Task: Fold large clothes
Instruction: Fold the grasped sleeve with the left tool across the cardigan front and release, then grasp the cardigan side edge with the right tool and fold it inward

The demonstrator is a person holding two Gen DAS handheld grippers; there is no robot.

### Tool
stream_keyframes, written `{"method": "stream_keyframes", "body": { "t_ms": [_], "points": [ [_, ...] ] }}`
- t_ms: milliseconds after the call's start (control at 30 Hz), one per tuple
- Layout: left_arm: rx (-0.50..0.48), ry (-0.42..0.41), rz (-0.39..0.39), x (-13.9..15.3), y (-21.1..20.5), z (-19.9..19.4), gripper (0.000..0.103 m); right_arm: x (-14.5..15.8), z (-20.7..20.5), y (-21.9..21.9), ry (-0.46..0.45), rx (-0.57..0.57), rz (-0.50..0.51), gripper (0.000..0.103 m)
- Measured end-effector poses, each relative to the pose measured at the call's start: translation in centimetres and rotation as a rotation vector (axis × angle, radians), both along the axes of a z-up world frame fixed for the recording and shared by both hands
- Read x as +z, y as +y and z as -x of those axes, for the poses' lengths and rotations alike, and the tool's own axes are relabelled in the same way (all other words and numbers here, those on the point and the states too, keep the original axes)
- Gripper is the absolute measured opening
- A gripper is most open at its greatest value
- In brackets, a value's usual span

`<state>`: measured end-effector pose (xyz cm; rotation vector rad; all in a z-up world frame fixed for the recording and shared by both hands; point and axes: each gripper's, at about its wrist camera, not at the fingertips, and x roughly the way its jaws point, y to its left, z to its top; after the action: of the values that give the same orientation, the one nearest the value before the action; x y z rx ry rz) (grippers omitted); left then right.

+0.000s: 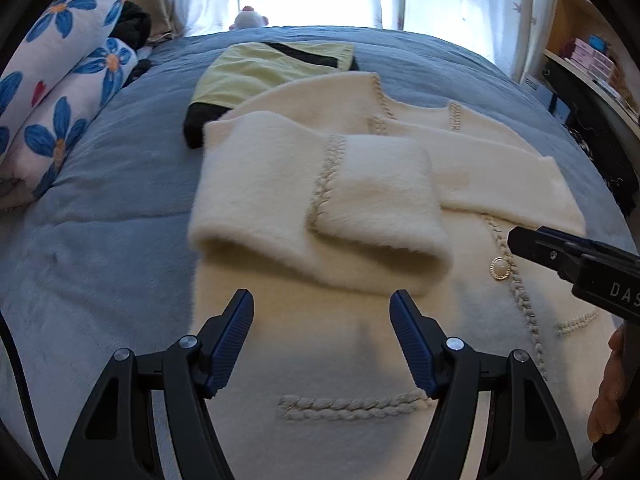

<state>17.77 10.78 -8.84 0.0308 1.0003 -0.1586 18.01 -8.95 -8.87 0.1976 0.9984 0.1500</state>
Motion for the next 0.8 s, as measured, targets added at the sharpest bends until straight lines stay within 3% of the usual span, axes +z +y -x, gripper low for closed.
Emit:
{"method": "stream_keyframes", "body": {
  "t_ms": [333, 533, 567, 600, 633, 700, 800],
  "points": [
    [0.147, 0.077, 0.098, -2.5, 4.8, 1.3, 0.069, -2.3, -2.7, 7.8, 0.043, 0.215, 0.165, 0.056],
    [0.163, 0.080, 0.110, -3.0, 5.2, 1.4, 0.069, -4.2, -4.7, 9.2, 0.028, 0.169, 0.330, 0.056],
    [0.162, 0.081, 0.114, -3.0, 5.1, 1.4, 0.069, -4.2, -5.1, 9.1, 0.027, 0.166, 0.318, 0.048],
    [0.161, 0.082, 0.118, -3.0, 5.1, 1.5, 0.069, -3.8, -5.5, 9.0, 0.024, 0.172, 0.302, 0.031],
    [0.160, 0.081, 0.119, -2.9, 5.1, 1.6, 0.069, -3.1, -5.8, 9.0, 0.007, 0.172, 0.304, 0.022],
    [0.155, 0.075, 0.122, -2.8, 4.9, 1.8, 0.069, -0.9, -6.1, 8.6, -0.054, 0.165, 0.289, 0.016],
    [0.149, 0.057, 0.115, -2.6, 4.7, 2.1, 0.069, 3.8, -6.4, 5.2, -0.171, 0.082, 0.159, 0.011]
  ]
}}
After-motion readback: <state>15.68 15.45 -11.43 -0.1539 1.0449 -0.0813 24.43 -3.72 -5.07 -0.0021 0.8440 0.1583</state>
